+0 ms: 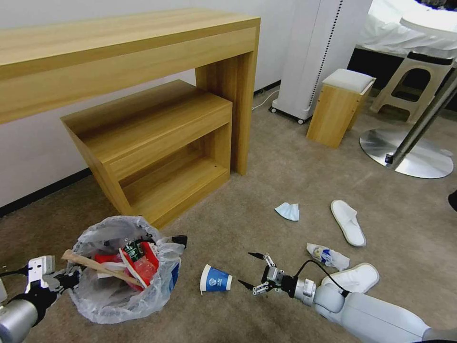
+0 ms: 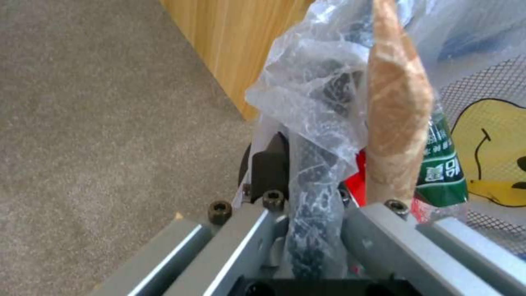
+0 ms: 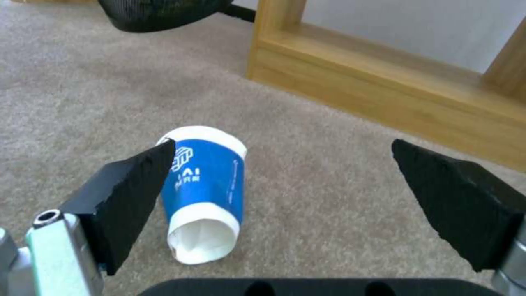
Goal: Pick up the trash bin and place the garbage on the floor into it.
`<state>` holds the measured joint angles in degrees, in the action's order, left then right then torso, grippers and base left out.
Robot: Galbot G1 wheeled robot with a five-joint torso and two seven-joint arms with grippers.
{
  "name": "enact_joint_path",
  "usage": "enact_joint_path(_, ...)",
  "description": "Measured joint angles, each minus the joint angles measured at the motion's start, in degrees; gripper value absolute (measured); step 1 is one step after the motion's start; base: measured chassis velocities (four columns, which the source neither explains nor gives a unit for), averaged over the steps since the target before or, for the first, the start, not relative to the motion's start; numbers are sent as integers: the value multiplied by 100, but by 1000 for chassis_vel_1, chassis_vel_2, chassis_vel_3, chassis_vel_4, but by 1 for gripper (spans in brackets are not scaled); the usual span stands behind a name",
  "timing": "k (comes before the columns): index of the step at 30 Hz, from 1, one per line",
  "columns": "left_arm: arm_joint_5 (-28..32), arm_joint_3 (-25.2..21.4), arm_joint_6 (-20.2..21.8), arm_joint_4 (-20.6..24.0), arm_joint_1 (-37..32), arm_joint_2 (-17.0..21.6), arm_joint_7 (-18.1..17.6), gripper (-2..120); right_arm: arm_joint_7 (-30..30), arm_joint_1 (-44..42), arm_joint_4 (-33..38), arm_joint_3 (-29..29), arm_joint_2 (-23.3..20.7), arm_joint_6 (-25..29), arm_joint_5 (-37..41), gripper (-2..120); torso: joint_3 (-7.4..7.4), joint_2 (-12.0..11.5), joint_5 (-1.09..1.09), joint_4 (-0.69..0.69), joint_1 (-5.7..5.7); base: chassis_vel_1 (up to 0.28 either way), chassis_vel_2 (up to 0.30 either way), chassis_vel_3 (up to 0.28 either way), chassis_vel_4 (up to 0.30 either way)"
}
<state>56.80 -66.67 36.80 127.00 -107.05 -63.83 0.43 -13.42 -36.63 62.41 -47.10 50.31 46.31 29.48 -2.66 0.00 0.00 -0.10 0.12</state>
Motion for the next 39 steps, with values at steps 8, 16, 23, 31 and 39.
enact_joint_path(8,3,-13,-11,90,-32,-28,1,0,-60,1,-266,-35,158,0,26,100,0,0,0,0,0,0,0,0,0)
enact_joint_path(16,43,-80,-16,255,-92,-35,1,0,-67,-50,-616,-114,487,-1,20,100,0,0,0,0,0,0,0,0,0)
enact_joint_path(23,77,-123,-21,342,-122,-36,-3,0,-56,-4,-866,-271,730,-1,12,100,0,0,0,0,0,0,0,0,0)
enact_joint_path(31,80,-122,-27,381,-139,-51,-6,0,-62,-4,-1061,-331,901,0,-4,100,0,0,-1,0,0,0,0,0,0)
enact_joint_path(39,80,-119,-37,458,-163,-87,-9,0,-69,7,-1235,-385,1052,-1,-30,100,0,0,-1,0,0,0,0,0,0)
